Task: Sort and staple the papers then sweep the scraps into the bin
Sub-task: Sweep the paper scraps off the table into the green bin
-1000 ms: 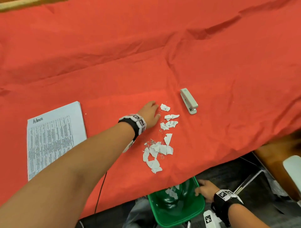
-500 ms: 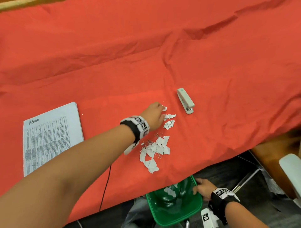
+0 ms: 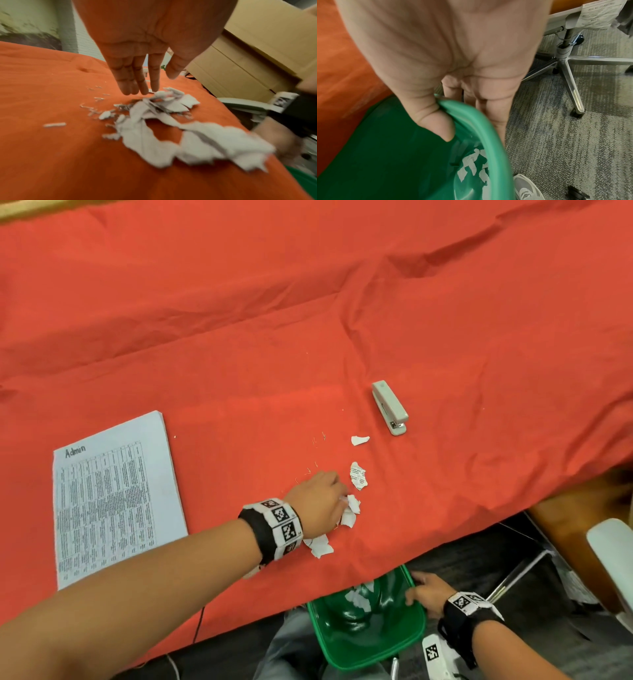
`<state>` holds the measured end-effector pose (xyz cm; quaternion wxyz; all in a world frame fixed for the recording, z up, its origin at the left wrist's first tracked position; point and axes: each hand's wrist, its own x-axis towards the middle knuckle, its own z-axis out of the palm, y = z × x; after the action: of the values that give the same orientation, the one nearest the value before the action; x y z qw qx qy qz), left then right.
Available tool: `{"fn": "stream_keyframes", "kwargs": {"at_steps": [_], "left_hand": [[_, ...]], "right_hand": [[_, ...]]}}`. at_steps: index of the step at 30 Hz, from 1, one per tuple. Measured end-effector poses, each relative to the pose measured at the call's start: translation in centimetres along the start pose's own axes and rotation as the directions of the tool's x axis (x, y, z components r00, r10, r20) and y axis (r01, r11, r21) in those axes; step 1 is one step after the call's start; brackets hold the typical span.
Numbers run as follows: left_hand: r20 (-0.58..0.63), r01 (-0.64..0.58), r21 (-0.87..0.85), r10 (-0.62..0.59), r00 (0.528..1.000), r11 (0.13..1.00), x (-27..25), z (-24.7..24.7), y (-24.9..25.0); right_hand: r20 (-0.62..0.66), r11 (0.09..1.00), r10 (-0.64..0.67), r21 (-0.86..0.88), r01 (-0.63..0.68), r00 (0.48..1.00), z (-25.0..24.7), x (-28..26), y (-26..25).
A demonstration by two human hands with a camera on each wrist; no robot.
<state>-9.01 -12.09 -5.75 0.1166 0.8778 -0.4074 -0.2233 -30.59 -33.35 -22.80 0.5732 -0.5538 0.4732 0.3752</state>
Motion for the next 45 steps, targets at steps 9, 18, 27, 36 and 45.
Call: {"fn": "stream_keyframes", "kwargs": {"at_steps": [9,18,27,36,45], "left_hand": [[-0.084,0.273,-0.085,-0.280,0.956,0.958,5.8,-2.9,-4.0],[0.032,-0.063,-0.154,0.068,0.997,0.986,-2.5,1.6,0.8],[-0.072,0.020,-0.047,-0.024,0.997,0.999,8.3,-2.1,0.1],[0.108,-0.135,0.046,0.129,0.986,0.990,2.4,-0.2,1.2],[0.036,0.140,0.014,-0.140,0.989,0.990,5.6,-3.0,-3.4]], "right_hand": [[0.001,0.999,-0.018,-0.028,0.018,1.000,0.4,-0.5,-0.8],[-0.001,0.998,-0.057,-0.016,0.057,0.998,0.3,-1.5,-0.8],[0.005,0.999,-0.034,-0.006,0.034,0.999,0.2,-1.4,-0.2],[0.024,0.999,-0.039,0.030,0.038,0.999,0.0,-2.0,-0.2],[0.014,1.000,-0.028,0.000,0.028,1.000,0.0,-2.2,-0.6]]}}
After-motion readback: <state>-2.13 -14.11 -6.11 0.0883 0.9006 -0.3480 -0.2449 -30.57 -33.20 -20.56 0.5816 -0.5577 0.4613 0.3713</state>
